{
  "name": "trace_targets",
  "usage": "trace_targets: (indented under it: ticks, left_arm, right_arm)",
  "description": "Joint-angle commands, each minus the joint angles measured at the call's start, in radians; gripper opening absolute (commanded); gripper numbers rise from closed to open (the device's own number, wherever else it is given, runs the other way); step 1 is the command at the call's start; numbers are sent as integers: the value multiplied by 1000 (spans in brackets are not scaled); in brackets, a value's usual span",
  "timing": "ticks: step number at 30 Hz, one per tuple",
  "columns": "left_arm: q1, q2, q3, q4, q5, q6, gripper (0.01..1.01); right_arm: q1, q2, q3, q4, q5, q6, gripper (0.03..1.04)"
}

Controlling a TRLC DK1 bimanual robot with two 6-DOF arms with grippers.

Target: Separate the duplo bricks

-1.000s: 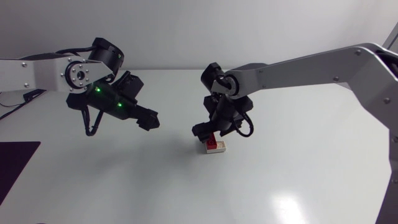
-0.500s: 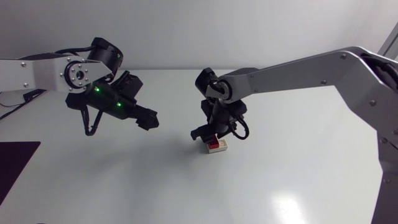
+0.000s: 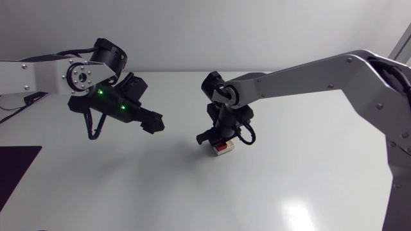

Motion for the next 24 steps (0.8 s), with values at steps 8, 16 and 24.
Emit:
trace_targets:
  ticks: [8,16,24]
  left_arm:
    - [0,-94,-52,23,78,78,946]
    - [-1,-187,-69,-39,302,214,948]
    - [-43,-186,-57,-42,359,217,946]
  right_arm:
    - [-124,-275,-130,79,-221,-154,292]
    - [-301,-499,-341,162,-565,-374,316]
    - [-309,-567,-420,154,-739,-364,318]
